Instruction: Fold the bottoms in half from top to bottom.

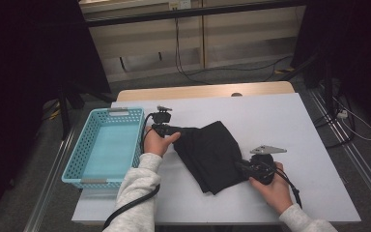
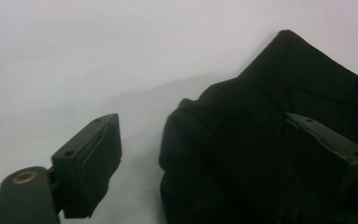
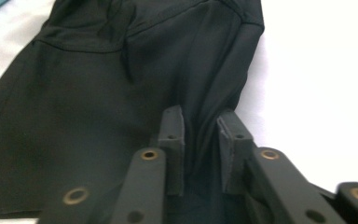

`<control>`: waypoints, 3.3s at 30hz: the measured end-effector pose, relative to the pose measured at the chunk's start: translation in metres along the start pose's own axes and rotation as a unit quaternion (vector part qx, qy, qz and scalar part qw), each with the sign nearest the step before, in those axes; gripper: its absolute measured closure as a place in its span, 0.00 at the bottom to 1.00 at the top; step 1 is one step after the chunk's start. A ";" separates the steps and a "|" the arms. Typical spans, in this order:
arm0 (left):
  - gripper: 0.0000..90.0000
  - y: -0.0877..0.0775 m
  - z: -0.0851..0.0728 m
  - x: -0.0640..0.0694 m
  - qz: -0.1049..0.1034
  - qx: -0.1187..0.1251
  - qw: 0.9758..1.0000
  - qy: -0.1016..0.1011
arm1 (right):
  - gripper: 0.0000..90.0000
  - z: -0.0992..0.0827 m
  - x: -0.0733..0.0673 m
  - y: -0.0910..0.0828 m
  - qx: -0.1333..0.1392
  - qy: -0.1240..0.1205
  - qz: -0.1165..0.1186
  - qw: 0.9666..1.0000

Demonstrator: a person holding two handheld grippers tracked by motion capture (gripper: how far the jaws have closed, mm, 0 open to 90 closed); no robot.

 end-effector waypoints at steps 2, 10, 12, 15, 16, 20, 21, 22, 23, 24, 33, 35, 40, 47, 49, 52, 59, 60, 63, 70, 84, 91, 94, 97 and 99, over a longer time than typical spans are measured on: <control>0.13 0.003 -0.001 0.001 -0.005 -0.004 1.000 0.002 | 0.86 0.000 0.000 0.000 -0.001 0.004 0.003 1.000; 0.18 0.012 -0.010 -0.004 0.012 -0.029 0.999 -0.012 | 0.88 0.001 -0.001 0.000 0.003 -0.006 0.007 1.000; 0.21 0.013 -0.011 -0.006 0.015 -0.035 0.999 -0.010 | 0.88 0.000 -0.001 0.000 0.006 -0.008 0.005 1.000; 0.29 0.013 -0.012 -0.008 0.023 -0.037 0.999 -0.003 | 0.88 0.000 -0.001 0.000 0.007 -0.006 0.006 1.000; 0.31 0.012 -0.013 -0.009 0.025 -0.043 0.999 0.004 | 0.88 0.000 -0.001 0.000 0.007 -0.006 0.007 1.000; 0.39 0.011 -0.015 -0.007 0.031 -0.059 0.997 0.036 | 0.88 0.000 -0.001 0.000 0.007 -0.005 0.008 1.000; 0.41 0.011 -0.015 -0.007 0.032 -0.060 0.997 0.035 | 0.88 0.000 -0.001 0.000 0.007 -0.006 0.007 1.000; 0.42 0.011 -0.015 -0.007 0.034 -0.060 0.997 0.034 | 0.88 0.000 -0.001 0.000 0.007 -0.006 0.006 1.000; 0.44 0.011 -0.015 -0.006 0.034 -0.061 0.997 0.035 | 0.88 0.000 -0.001 0.000 0.008 -0.006 0.005 1.000; 0.45 0.011 -0.015 -0.006 0.034 -0.062 0.997 0.035 | 0.88 0.000 -0.002 0.000 0.008 -0.007 0.004 1.000; 0.85 0.012 -0.017 0.001 0.003 -0.079 0.997 0.008 | 0.88 0.000 -0.002 0.000 0.009 -0.005 0.005 1.000; 0.85 0.012 -0.017 0.001 0.004 -0.081 0.997 0.008 | 0.88 0.000 -0.002 0.000 0.009 -0.006 0.004 1.000; 0.88 0.012 -0.015 0.003 0.013 -0.092 0.996 -0.011 | 0.88 0.000 -0.002 0.000 0.010 -0.009 0.004 1.000; 0.92 0.005 -0.007 0.005 0.019 -0.115 0.993 -0.029 | 0.89 0.003 -0.002 -0.001 0.011 -0.003 0.008 1.000; 0.93 0.002 -0.004 0.005 0.016 -0.123 0.992 -0.040 | 0.89 0.004 -0.003 -0.001 0.011 0.000 0.011 1.000; 0.93 -0.004 0.002 0.006 0.017 -0.133 0.990 -0.046 | 0.89 0.008 -0.005 -0.004 0.016 -0.004 0.012 1.000; 0.93 -0.013 0.012 0.009 0.019 -0.149 0.987 -0.052 | 0.89 0.014 -0.013 -0.008 0.032 -0.020 0.014 0.999; 0.93 -0.017 0.016 0.009 0.019 -0.154 0.987 -0.050 | 0.89 0.015 -0.014 -0.009 0.034 -0.018 0.017 0.999; 0.93 -0.021 0.021 0.010 0.021 -0.158 0.986 -0.049 | 0.89 0.018 -0.018 -0.011 0.039 -0.020 0.019 0.999; 0.93 -0.028 0.031 0.008 0.025 -0.163 0.985 -0.046 | 0.89 0.020 -0.029 -0.012 0.046 -0.027 0.026 0.998; 0.93 -0.045 0.052 0.008 0.036 -0.166 0.985 -0.043 | 0.89 0.027 -0.053 -0.014 0.067 -0.038 0.040 0.996; 0.93 -0.049 0.060 0.009 0.041 -0.167 0.984 -0.039 | 0.89 0.030 -0.061 -0.016 0.075 -0.040 0.047 0.995; 0.93 -0.050 0.061 0.010 0.041 -0.169 0.984 -0.038 | 0.89 0.031 -0.062 -0.016 0.075 -0.040 0.049 0.995; 0.93 -0.051 0.065 0.012 0.040 -0.166 0.985 -0.038 | 0.89 0.031 -0.064 -0.016 0.077 -0.042 0.050 0.995; 0.93 -0.053 0.066 0.012 0.043 -0.165 0.985 -0.037 | 0.89 0.032 -0.065 -0.017 0.077 -0.040 0.052 0.995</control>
Point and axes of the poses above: each handheld gripper's, and its own axes: y roughly forward along the jaws, z roughly out of its top, x roughly to its right, the point moved 6 cm from there along y, roughly forward along the jaws, and after that the axes turned 6 degrees about x, right-handed, at the moved point
